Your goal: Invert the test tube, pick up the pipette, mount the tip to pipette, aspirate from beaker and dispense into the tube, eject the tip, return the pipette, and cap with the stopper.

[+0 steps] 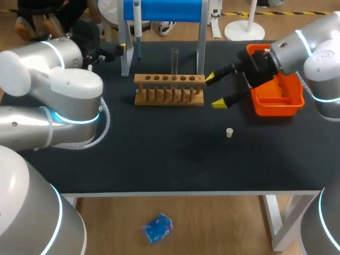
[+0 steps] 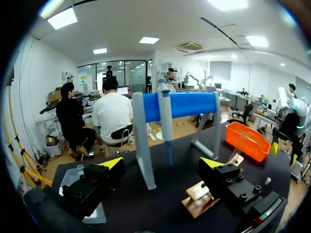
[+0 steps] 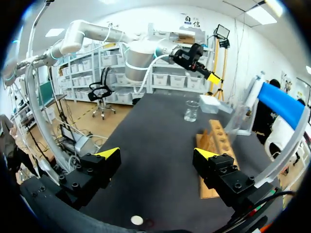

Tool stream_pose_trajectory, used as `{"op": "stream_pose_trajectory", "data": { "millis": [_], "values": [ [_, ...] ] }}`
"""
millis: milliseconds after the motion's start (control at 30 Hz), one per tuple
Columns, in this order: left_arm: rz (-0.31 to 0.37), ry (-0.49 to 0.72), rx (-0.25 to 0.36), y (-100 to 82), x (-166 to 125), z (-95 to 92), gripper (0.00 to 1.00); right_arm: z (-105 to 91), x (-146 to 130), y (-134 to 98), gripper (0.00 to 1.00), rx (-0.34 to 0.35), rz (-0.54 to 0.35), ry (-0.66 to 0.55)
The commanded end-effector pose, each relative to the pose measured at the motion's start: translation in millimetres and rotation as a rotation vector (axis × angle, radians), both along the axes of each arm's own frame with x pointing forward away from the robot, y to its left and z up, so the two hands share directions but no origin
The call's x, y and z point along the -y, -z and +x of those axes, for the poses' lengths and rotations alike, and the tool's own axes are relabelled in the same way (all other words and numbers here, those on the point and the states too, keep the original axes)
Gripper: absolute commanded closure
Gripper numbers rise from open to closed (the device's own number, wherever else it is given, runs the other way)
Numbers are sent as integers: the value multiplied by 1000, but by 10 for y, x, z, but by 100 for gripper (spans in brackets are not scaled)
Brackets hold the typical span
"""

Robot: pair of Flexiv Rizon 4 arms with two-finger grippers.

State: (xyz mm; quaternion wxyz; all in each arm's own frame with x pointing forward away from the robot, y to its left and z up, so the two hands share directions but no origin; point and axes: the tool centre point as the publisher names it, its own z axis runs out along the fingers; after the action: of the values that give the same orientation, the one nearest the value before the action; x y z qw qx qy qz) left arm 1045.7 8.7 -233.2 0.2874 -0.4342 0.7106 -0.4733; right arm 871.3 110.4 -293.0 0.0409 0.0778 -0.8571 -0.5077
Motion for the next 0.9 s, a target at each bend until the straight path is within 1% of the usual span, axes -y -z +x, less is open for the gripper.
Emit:
{"op": "stream_pose_trajectory", "data": {
  "millis": [33,67,133,200,233,767,833,900],
  "values": [
    [-9,67,-28,-79,-310,-247,0,-176,-109,87,0,-19,4,8],
    [-21,73,-37,-76,-365,-272,0,-221,-134,102,0,-29,-3,15],
    [-7,64,-39,-53,-456,-313,0,-317,-193,125,0,-51,7,17],
    [-16,56,-57,-24,-520,-349,0,-403,-255,131,0,-61,12,-3],
    [10,32,-56,2,-545,-357,0,-403,-255,131,0,-61,12,-3],
    [10,32,-56,2,-545,-357,0,-403,-255,131,0,-61,12,-3],
    [67,41,-32,84,-597,-336,0,-403,-255,131,0,-61,12,-3],
    [61,37,-41,152,-720,-324,0,-452,-309,182,0,-63,-5,-1]
  ]
}}
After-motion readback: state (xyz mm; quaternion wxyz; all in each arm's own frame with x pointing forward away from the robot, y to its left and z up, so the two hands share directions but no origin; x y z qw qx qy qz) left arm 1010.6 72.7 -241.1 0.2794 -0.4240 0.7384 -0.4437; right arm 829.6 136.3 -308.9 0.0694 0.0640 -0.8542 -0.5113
